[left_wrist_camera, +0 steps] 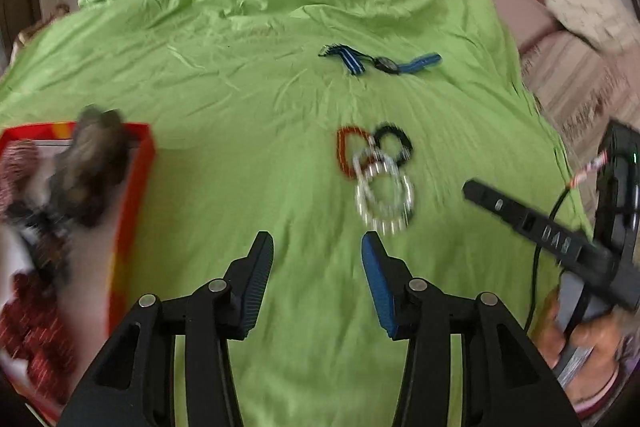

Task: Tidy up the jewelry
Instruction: 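Move both grippers toward the red bead and pearl bracelets, then grasp the red bead bracelet with the left gripper while the right grasps the black beaded bracelet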

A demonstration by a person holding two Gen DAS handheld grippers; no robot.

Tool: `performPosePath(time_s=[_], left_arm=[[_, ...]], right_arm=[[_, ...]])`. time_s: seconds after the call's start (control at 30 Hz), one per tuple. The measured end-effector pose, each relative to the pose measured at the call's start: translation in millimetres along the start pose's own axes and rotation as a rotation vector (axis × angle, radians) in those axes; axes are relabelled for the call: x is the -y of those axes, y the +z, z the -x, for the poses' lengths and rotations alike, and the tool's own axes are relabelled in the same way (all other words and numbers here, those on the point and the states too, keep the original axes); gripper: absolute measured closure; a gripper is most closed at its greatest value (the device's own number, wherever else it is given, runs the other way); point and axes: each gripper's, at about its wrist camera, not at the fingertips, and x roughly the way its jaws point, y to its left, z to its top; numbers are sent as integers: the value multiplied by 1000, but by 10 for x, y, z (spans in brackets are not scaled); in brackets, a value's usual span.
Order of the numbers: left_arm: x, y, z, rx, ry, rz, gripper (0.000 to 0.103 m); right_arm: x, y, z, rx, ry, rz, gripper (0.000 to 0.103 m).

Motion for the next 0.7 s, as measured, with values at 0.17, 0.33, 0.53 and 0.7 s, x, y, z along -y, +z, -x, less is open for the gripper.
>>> performPosePath(time_s=[0.17, 0.33, 0.53, 0.7], left_arm=[[-83, 436, -555, -65, -64, 96, 58], [5, 627, -948, -114, -145, 103, 58], [112, 709, -1171, -125, -135, 89, 72], [71, 690, -1110, -128, -103, 108, 96]], right_arm=[[-1, 237, -437, -35, -3, 1, 60], [93, 358, -707, -58, 0, -20, 60], [201, 391, -846, -64, 22, -60, 78], [99, 378, -796, -68, 51, -34, 102]])
